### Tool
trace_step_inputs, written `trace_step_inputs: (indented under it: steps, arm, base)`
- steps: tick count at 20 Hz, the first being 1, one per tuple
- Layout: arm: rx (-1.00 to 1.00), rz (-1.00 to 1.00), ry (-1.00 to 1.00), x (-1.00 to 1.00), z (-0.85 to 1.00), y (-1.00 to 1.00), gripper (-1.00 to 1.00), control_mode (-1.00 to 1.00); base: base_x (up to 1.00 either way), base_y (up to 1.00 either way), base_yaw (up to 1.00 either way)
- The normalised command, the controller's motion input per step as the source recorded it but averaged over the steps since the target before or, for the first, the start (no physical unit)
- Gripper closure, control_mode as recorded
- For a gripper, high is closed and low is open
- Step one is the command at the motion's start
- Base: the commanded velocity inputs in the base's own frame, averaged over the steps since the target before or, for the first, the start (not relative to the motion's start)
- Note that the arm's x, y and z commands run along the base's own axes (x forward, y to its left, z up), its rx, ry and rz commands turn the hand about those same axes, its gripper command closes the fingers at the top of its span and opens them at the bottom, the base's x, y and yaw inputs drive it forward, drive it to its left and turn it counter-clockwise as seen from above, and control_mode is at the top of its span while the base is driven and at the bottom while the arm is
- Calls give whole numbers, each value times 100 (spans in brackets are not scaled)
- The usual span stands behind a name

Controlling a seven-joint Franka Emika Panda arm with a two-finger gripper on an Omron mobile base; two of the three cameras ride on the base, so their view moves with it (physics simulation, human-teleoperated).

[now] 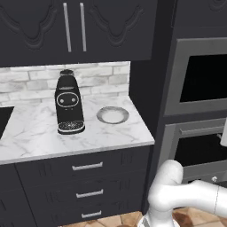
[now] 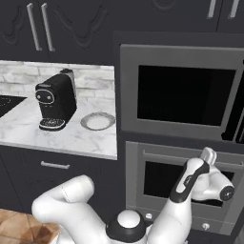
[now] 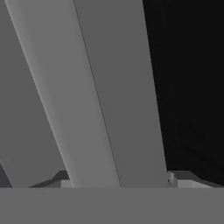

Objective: Take the fish from the oven and place it on the plate on the counter.

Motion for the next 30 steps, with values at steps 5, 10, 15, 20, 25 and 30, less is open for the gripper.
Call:
trace_step_inputs:
  steps: [5, 10, 15, 20, 25, 30]
  arm:
    - [0, -4, -4, 16, -11, 2, -100, -100]
    - [0, -5, -2, 10, -4, 8, 100, -100]
    - [0, -4, 0, 1, -1, 0, 100, -100]
    - [0, -3, 0, 1, -4, 0, 100, -100]
    - [0, -1, 0, 0, -9, 0, 100, -100]
    - [0, 0, 3, -6, -14, 0, 100, -100]
  base:
    - [0, 0, 0]
    - [0, 0, 0]
    - [0, 0, 0]
    - [0, 0, 0]
    - [0, 0, 0]
    - [0, 0, 0]
